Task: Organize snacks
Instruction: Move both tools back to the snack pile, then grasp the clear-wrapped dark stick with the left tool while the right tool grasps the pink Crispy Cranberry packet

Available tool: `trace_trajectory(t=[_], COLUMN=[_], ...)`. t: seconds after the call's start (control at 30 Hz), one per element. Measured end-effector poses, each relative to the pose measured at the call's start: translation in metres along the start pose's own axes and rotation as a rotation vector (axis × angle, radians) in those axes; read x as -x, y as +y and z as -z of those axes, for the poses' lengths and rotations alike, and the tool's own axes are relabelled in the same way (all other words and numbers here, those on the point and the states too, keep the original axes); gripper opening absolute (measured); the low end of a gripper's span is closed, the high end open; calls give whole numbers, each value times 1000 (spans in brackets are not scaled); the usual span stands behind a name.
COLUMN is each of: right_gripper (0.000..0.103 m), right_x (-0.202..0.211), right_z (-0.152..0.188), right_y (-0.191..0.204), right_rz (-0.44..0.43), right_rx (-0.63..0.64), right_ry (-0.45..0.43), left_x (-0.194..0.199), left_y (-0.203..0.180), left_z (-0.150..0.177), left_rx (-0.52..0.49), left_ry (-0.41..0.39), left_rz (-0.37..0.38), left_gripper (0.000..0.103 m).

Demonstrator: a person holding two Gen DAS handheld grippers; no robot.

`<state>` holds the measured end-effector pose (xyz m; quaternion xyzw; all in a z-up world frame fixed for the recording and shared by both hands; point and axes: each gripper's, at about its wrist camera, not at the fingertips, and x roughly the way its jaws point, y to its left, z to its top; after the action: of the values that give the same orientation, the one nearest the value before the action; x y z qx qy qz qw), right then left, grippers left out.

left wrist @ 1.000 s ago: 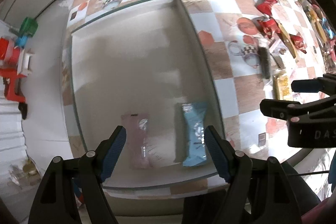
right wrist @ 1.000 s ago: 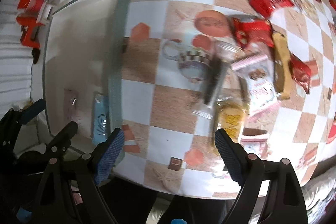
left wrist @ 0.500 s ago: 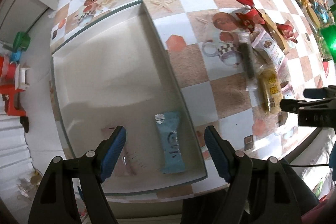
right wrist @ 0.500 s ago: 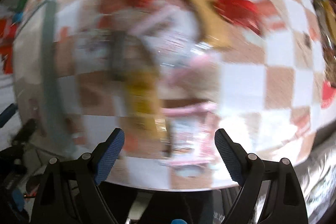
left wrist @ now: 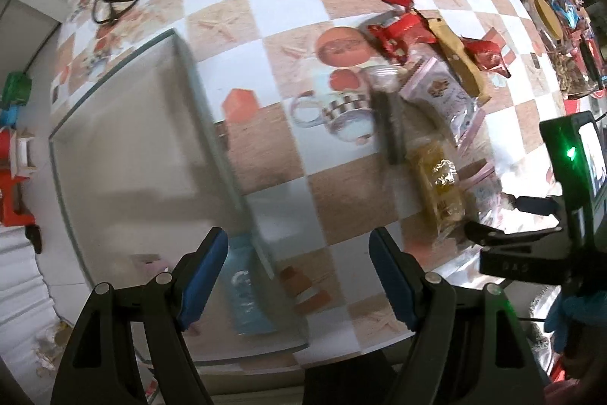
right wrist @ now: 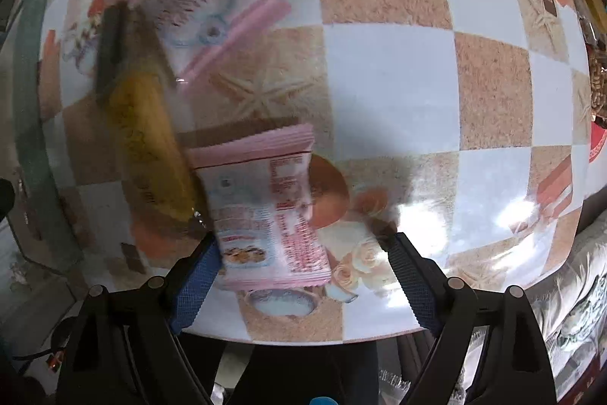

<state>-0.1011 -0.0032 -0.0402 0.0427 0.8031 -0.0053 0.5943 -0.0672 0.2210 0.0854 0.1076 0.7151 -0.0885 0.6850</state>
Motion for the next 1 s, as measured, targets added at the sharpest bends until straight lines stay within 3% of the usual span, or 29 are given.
trace_trajectory(t=[0.03,0.23,0.6,0.77,1.0], right_gripper=[103,103,103,103,103], right_x=[1,-1,-4,5,5], right_z=[-6,-6,-5,-3,8], right_y=[4,-27,-45,-13,-12], right_rz=[4,22,13,16,19], right_rx=[-3,-49,-37,-39,-37], right_ry=[-4,-10,0,-36,-78], left_x=[-2,-16,-38,-59,-68], left_y=[-4,-20,-51,-52,-55], left_z=[-4,-28,-78,-101,-122], left_rx=[-2,8,27,58,53], left_ry=[8,44,27,43,30], left_rz=[3,9,-21,-25,-27], left_gripper=[80,80,80,80,84])
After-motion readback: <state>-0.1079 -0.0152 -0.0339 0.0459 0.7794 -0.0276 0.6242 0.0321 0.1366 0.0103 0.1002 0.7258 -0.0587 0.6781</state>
